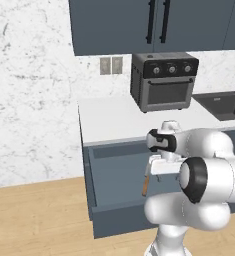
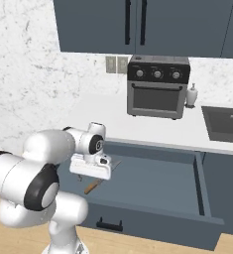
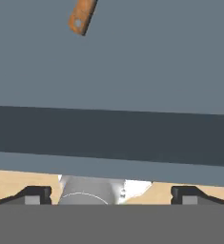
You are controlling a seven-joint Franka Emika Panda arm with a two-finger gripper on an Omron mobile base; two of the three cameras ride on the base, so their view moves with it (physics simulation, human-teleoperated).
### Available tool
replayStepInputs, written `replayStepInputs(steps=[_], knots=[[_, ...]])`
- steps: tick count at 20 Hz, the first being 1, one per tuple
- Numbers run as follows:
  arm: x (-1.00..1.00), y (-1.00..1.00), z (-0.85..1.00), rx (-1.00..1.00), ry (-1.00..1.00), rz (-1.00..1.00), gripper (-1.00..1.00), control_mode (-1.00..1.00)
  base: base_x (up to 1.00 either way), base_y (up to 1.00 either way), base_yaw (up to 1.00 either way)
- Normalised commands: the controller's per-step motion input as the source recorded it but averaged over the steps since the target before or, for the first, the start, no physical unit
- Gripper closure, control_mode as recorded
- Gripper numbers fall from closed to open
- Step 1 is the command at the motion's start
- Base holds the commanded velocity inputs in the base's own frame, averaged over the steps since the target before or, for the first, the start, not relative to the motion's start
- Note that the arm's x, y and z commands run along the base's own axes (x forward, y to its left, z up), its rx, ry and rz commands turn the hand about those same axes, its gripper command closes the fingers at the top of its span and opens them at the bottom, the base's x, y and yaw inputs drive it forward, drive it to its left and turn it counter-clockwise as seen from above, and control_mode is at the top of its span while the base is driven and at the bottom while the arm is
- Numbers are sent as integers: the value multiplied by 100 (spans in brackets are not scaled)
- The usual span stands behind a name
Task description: Pick up the knife from the drawer and place it on the cutting board. Then place the meat from the plate to the cutting board.
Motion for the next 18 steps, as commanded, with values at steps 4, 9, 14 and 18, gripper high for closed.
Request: replayStepInputs(steps=[4, 9, 14, 18], knots=[[57, 17, -19, 0, -11, -15, -100, -100, 0, 0, 0], [57, 15, -15, -1, -11, -19, -100, -100, 0, 0, 0], [25, 11, -42, -1, -3, -11, -100, -100, 0, 0, 0], [45, 6, -58, -4, 9, -6, -100, -100, 0, 0, 0]])
